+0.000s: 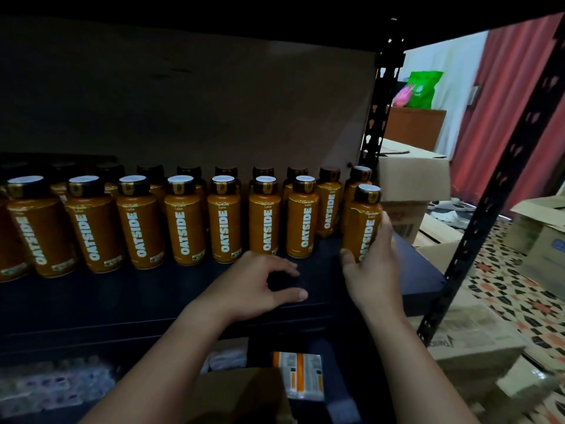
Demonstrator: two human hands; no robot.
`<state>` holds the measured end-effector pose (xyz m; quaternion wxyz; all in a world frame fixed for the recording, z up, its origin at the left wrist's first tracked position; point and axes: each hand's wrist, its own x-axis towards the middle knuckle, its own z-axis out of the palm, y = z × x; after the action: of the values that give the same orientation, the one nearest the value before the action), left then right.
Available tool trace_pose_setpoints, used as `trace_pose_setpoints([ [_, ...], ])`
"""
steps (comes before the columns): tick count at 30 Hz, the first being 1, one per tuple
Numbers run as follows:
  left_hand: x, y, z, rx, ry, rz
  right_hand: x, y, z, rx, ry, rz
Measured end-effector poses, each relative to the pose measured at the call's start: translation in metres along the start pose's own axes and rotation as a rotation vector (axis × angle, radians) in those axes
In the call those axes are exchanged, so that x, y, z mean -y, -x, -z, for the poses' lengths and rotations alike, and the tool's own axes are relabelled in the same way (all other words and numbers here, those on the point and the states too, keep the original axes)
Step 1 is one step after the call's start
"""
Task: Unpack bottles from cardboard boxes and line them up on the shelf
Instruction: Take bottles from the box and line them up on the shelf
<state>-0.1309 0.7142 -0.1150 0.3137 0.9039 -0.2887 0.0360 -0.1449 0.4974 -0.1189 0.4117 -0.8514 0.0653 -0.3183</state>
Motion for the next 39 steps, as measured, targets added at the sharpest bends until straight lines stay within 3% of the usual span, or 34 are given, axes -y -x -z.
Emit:
trace_pose_setpoints([
  [12, 0.006, -0.001, -0.007, -0.044, -0.001, 0.007, 0.013, -0.026, -0.027, 0.071, -0.090, -0.039],
  [39, 0.006, 0.000, -0.007, -0.056, -0.039, -0.041, 0.007, -0.031, -0.039, 0.033, -0.076, -0.026],
])
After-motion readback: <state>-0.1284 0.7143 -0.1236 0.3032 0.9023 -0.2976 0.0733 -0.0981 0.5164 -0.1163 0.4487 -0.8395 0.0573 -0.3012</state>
